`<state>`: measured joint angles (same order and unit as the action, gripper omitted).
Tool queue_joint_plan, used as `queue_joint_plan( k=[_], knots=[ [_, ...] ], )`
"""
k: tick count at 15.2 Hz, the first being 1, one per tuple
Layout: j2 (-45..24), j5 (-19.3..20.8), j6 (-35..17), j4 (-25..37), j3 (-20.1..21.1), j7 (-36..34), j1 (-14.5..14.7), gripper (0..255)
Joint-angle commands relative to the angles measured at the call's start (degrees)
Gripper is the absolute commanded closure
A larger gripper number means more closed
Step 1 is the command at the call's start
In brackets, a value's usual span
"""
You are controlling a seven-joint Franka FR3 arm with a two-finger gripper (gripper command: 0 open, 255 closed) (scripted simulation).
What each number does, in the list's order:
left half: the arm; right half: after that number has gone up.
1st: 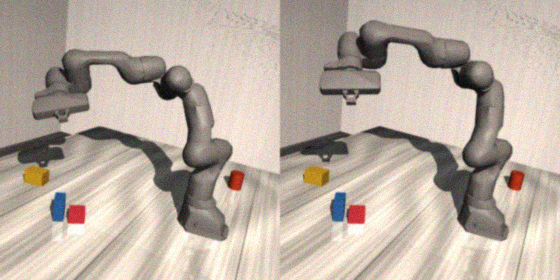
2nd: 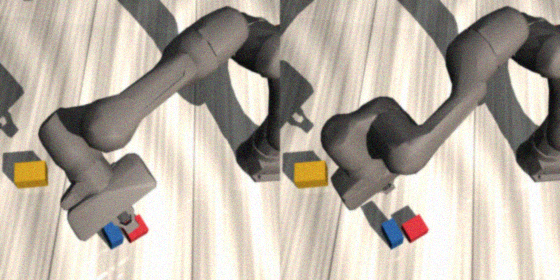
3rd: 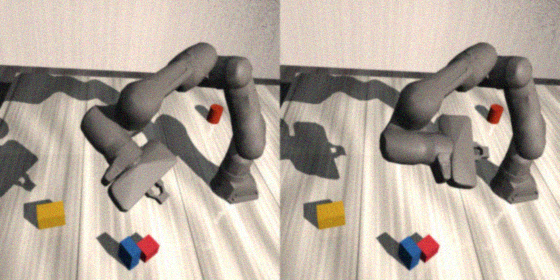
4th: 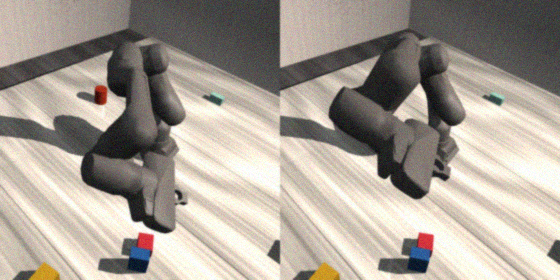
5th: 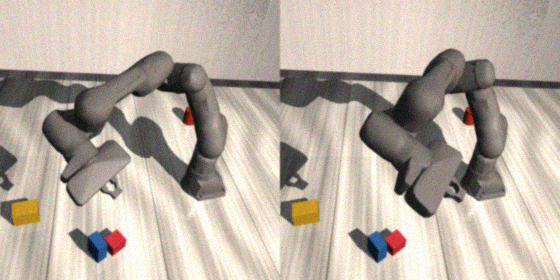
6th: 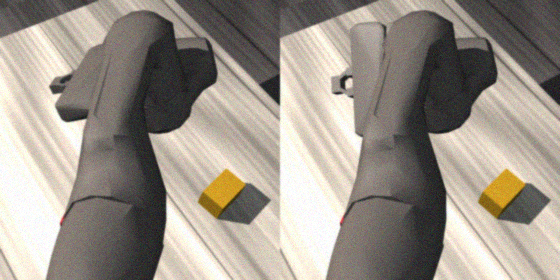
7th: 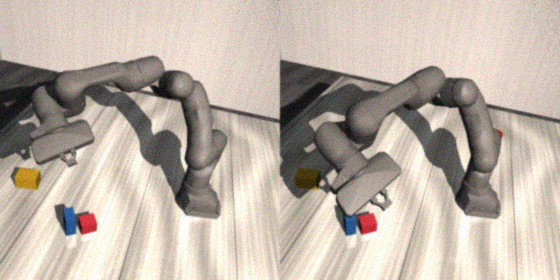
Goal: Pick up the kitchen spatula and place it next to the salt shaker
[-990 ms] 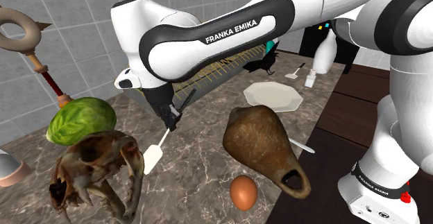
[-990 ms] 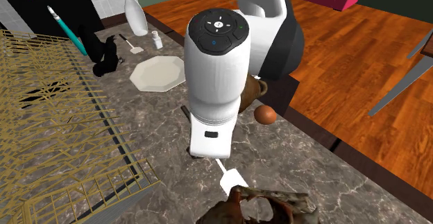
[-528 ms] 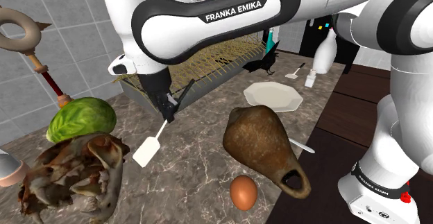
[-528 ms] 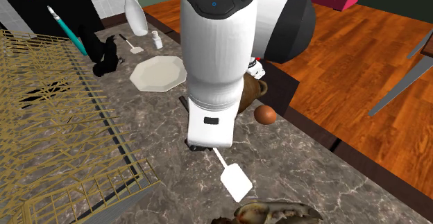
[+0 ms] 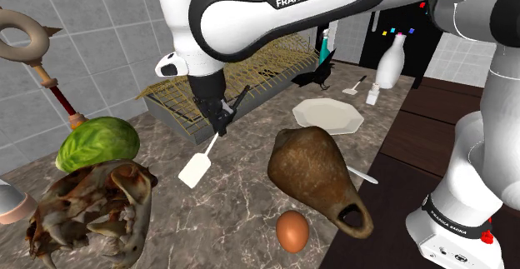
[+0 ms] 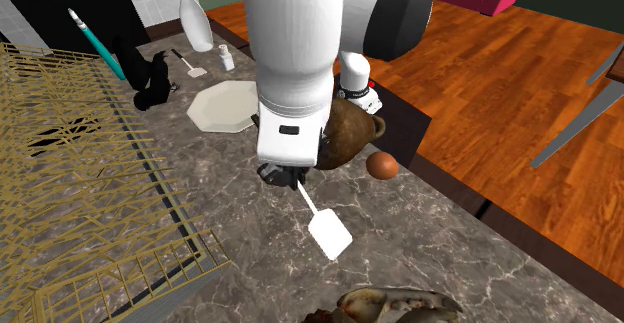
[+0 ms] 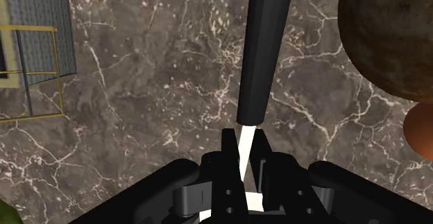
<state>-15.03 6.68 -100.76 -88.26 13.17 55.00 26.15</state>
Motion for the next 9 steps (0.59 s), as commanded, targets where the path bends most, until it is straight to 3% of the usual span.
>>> queue_joint_plan(
  k=[1, 9],
  knots=[
    [5.22, -1.16, -1.84, -6.80, -0.46, 1.99, -1.71, 255],
    [20.33, -3.91, -6.04, -25.30, -4.12, 10.48, -6.17, 255]
  ],
)
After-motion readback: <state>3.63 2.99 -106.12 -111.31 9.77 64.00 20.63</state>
